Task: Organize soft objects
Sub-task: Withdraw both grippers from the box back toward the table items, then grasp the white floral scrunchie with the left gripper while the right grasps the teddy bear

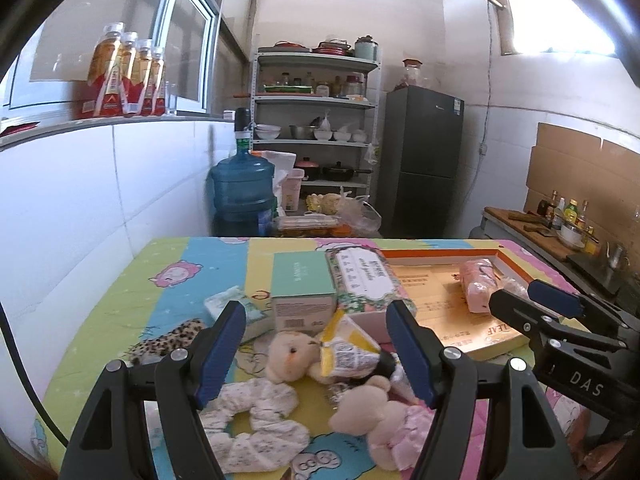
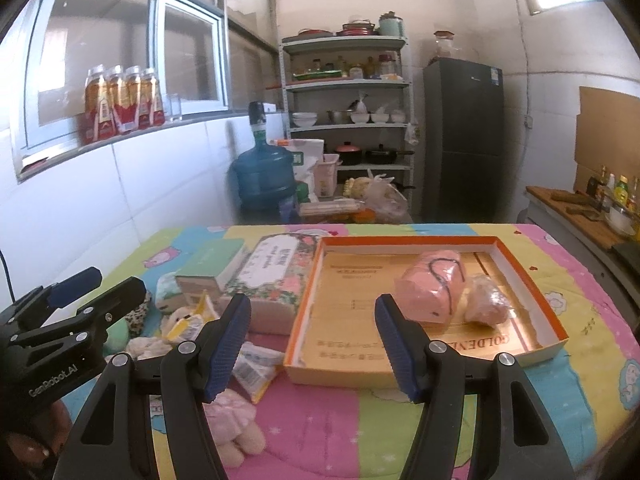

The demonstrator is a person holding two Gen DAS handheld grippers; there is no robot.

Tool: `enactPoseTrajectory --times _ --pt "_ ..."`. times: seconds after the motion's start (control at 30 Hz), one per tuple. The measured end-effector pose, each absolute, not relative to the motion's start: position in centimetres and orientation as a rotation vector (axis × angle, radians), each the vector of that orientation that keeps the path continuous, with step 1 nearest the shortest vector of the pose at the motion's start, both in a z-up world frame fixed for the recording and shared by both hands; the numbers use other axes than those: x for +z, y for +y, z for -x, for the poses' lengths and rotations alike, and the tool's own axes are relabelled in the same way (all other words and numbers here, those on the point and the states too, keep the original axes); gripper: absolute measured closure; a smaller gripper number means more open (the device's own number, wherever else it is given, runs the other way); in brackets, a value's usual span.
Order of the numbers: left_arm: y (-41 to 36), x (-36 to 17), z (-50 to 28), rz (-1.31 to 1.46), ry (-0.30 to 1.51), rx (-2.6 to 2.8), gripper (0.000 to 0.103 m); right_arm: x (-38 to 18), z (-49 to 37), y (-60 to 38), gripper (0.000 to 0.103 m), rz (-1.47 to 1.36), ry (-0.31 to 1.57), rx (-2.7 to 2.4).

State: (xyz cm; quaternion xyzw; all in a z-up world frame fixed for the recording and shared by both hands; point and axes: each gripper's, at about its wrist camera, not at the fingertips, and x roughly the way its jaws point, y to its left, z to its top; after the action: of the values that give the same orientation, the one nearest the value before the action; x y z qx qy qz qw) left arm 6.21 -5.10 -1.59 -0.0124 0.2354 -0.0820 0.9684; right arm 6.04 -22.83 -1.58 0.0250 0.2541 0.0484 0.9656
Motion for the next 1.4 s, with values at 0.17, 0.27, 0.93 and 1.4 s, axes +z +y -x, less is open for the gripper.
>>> enactPoseTrajectory --times 0.17,0.27,0.93,1.4 --pt "-3.7 -1.8 -5.8 0.031 0.477 -0.154 0.031 -1.6 -5.9 -21.5 0.037 -0.043 0.517 0.114" --pt "-2.9 -1.9 -5.7 0.039 0.478 -0.145 0.031 -1.5 -5.8 -20.8 0.037 -0.037 0.518 0.125" --pt "1.0 -2.9 -4.8 0.052 0.495 -0.09 0.031 -2.1 -5.2 -16.5 0.037 -0.013 0.534 0.2" --pt "3.6 -4.5 -3.8 0.048 0.504 -0.081 0.031 -3.6 -4.7 -14.6 0.037 -0.006 0.55 0.234"
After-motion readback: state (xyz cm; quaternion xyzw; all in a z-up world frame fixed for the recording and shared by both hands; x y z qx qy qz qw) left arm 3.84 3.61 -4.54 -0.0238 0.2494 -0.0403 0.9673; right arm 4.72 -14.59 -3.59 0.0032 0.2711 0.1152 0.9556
